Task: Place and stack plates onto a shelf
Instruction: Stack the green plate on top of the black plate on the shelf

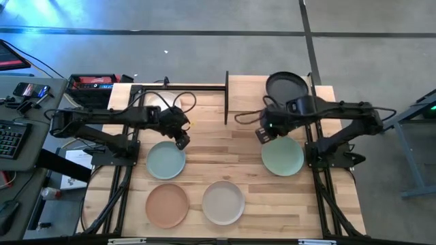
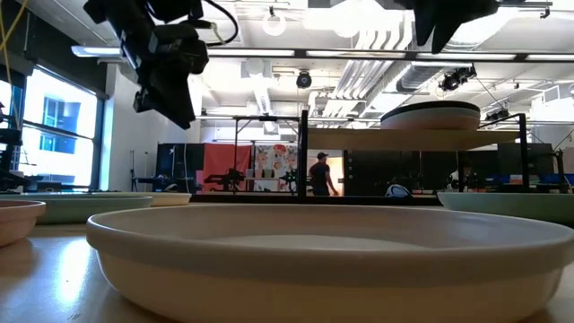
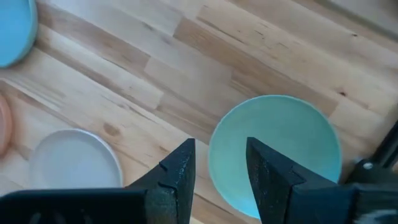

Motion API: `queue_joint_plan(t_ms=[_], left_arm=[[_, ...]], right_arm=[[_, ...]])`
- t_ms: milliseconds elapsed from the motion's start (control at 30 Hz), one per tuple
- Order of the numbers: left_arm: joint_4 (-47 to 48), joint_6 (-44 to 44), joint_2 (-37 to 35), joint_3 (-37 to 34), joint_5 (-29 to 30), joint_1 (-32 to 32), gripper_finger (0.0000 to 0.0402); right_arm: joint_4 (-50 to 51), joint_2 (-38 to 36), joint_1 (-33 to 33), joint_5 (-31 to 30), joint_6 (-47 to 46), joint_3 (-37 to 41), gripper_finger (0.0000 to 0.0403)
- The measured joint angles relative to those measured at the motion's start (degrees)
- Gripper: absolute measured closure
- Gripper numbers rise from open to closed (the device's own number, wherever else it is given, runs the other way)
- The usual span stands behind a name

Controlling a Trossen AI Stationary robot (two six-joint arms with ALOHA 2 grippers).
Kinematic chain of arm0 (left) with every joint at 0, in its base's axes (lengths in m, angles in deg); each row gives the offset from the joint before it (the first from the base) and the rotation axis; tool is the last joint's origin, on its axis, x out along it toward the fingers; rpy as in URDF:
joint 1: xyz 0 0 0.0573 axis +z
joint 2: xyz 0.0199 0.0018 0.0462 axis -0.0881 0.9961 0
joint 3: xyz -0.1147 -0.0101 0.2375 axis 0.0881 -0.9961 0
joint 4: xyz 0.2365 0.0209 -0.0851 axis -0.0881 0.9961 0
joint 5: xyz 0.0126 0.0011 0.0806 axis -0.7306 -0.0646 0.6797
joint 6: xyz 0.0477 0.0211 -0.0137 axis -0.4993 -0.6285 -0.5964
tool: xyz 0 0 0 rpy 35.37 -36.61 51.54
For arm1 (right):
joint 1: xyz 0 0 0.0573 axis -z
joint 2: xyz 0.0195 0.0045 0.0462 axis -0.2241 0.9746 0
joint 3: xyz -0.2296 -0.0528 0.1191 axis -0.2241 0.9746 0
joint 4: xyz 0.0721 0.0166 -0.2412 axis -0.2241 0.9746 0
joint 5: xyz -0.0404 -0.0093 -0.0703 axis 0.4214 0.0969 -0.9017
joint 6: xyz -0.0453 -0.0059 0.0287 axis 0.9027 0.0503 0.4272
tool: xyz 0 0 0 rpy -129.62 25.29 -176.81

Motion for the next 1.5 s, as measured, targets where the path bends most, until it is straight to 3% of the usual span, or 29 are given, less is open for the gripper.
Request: queue_joint_plan(t_ms=[333, 700, 1067, 1500], left_arm=[[-0.1, 0.0, 0.0, 0.0, 0.1, -3.7, 0.0300], [0.3, 0.0, 0.0, 0.0, 0.2, -6.5, 0.0300], [0.2, 0.0, 0.0, 0.0, 0.4, -7.4, 0.0300], [0.2, 0.0, 0.0, 0.0, 0.5, -7.4, 0.0300]], right_arm=[[-0.1, 6.4, -10.0, -3.4, -11.9, 0.0, 0.0284], [0.0, 18.8, -14.2, -0.1, -13.1, 0.1, 0.0284], [0.0, 24.0, -16.7, -0.1, -13.6, 0.1, 0.0284], [-13.9, 18.4, -16.6, 3.8, -14.4, 17.7, 0.0284]])
